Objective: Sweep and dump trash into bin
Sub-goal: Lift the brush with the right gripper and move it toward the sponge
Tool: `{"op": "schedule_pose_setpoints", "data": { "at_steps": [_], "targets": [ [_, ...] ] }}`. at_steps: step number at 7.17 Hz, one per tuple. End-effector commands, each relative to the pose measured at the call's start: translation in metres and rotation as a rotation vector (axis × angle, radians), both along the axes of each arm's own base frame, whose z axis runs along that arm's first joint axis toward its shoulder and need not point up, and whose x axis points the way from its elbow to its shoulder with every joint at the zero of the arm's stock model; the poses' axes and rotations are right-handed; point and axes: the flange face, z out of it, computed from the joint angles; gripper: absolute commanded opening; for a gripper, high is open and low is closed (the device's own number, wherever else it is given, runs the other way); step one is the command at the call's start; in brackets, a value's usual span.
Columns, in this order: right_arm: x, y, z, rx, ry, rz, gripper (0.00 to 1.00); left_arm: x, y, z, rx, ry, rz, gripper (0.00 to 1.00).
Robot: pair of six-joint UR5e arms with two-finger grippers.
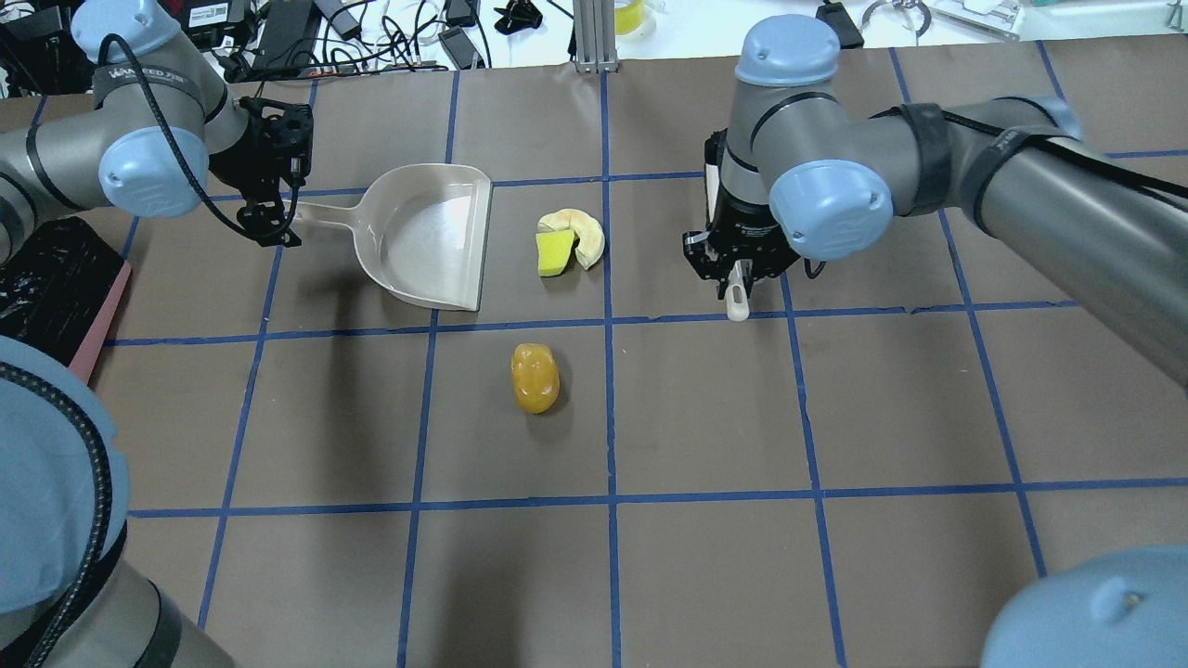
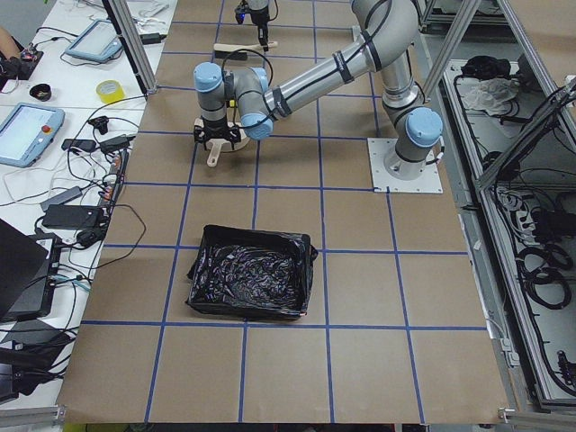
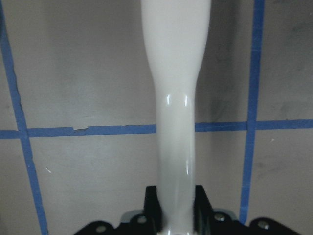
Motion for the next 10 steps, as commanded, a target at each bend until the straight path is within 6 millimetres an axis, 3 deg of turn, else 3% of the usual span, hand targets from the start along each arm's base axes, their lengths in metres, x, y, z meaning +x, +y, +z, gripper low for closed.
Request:
{"op": "schedule_pose_setpoints", "data": {
  "at_steps": [1,3,4,5,6,7,10],
  "targets": [
    [0.046,0.006,-0.010,0.006,0.010,-0.010,0.00,0.007,-0.008,-0.013,-0.026,-0.009,-0.015,0.99],
    [0.070,0.009,-0.018,0.018,-0.010,-0.020,0.00,0.015,-0.016,-0.038,-0.038,-0.007,-0.001,0.99],
    [0.080,0.012,-0.021,0.020,-0.008,-0.012,0.00,0.016,-0.015,-0.037,-0.041,0.000,0.001,0.81],
    [0.087,0.014,-0.023,0.022,-0.003,-0.029,0.00,0.019,-0.012,-0.032,-0.045,-0.008,0.014,0.41],
    [0.094,0.014,-0.025,0.023,-0.005,-0.023,0.00,0.020,-0.011,-0.036,-0.039,-0.002,0.011,0.35],
    [0.107,0.019,-0.029,0.023,-0.001,-0.034,0.00,0.019,-0.009,-0.026,-0.047,-0.007,0.018,0.12],
    [0.133,0.026,-0.041,0.009,0.003,-0.070,0.00,0.017,-0.001,-0.036,-0.030,0.005,0.018,0.11]
  ]
}}
